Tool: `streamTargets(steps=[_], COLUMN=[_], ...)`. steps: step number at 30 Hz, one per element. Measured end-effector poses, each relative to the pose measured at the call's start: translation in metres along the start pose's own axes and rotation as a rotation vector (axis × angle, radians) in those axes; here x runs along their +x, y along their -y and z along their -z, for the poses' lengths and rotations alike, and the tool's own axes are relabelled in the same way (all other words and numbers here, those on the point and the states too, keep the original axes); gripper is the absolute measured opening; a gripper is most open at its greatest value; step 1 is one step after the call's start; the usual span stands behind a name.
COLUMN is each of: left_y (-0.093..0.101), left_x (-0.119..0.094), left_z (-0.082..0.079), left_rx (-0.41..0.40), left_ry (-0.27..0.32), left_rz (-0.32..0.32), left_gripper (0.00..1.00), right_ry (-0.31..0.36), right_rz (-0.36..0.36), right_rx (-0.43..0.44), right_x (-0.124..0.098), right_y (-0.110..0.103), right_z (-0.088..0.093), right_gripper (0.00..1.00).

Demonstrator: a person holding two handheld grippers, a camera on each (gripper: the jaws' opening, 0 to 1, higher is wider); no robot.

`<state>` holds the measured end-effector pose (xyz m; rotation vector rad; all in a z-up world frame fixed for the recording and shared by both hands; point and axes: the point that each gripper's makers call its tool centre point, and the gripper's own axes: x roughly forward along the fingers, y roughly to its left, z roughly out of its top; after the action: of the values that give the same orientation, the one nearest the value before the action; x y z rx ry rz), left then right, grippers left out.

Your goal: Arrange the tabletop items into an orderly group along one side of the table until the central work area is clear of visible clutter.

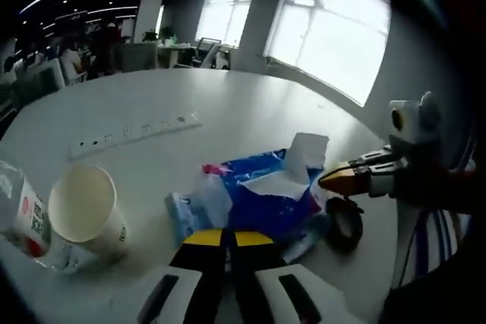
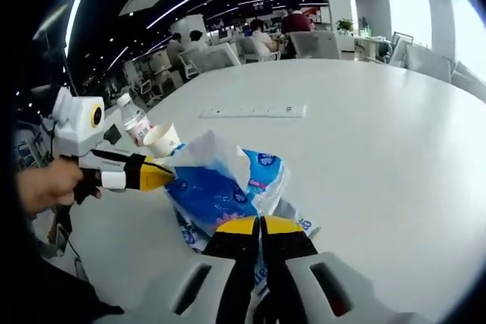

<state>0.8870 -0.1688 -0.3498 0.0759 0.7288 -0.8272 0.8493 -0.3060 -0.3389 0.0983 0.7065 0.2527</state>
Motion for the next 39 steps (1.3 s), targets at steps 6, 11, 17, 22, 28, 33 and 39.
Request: streamTargets(steps=[6,11,17,22,28,33,39], left_y=[0.009,0.022,0.034,0.041,0.052,0.064,0.076], left_x=[-0.001,0.000,0.006,0.014,0.027,0.038,0.055], left_z=[-0.015,-0.037,-0.049,-0.063,-0.075,-0.082,-0.083], left_rx=[-0.012,-0.007,0.010,0.024,0.029,0.061,0.085], left_ry=[0.041,0.094,0.104,0.114,0.117,0.119,0.107], left_rz=[-0.001,0.004,0.014,0.019,0.035,0.058,0.094], left_gripper=[0.00,0.00,0.00,0.00,0.00,0.00,0.00], right_ry=[0.021,0.045,0.052,0.051,0.047,0.037,0.021], right_rz=[-0.014,-0.009,0.007,0.013,0.020,0.038,0.052], right_rx=[-0.070,-0.105,-0.133,-0.159,-0.183,-0.176,-0.181], right_x=[-0.007,-0.016,-0.021,-0.021,-0.024,-0.025,-0.024], right_y=[0.011,0.028,0.045,0.060,0.080,0.099,0.116], right_z=[-0.023,-0.045,-0.057,-0.067,-0.073,-0.070,-0.062], right_gripper=[0.00,0.00,0.00,0.00,0.00,0.00,0.00])
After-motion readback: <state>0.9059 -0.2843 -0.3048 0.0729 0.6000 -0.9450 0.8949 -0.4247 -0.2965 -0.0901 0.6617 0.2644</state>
